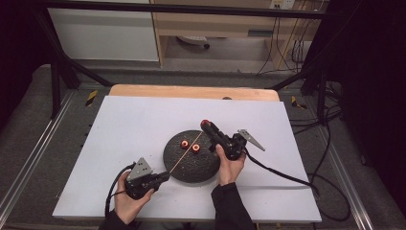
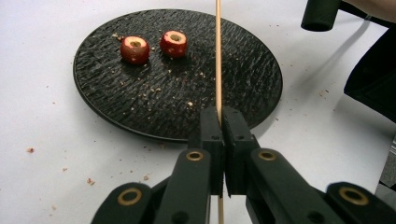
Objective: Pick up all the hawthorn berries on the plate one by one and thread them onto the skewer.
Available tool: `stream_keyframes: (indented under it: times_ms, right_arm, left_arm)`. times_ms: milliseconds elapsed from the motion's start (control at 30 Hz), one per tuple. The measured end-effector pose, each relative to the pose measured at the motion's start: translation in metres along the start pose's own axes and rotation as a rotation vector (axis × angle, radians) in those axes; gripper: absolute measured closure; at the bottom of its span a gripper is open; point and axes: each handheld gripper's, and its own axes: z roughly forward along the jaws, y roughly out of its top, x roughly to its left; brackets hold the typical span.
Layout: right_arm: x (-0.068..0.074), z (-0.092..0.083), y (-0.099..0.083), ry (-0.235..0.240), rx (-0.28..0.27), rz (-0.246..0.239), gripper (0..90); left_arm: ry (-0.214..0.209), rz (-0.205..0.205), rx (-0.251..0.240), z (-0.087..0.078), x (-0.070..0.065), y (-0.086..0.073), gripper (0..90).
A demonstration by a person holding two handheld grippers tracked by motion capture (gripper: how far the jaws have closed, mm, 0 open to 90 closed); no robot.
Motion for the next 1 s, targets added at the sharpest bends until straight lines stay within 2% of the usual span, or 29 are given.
stream_keyframes:
  times_ms: [400,600,1000]
  right_arm:
    - [0.0,-0.001,0.001,0.001,-0.001,-0.019,61.5]
    - [0.001,-0.001,-0.002,0.0,-0.001,-0.014,61.5]
    - [0.001,-0.001,-0.009,0.007,-0.001,-0.007,61.6]
  left_arm:
    - [0.001,-0.006,-0.003,0.001,0.0,0.0,87.7]
    - [0.01,-0.023,-0.015,0.004,-0.002,0.002,87.7]
    - [0.037,-0.047,-0.04,0.019,-0.013,0.018,87.9]
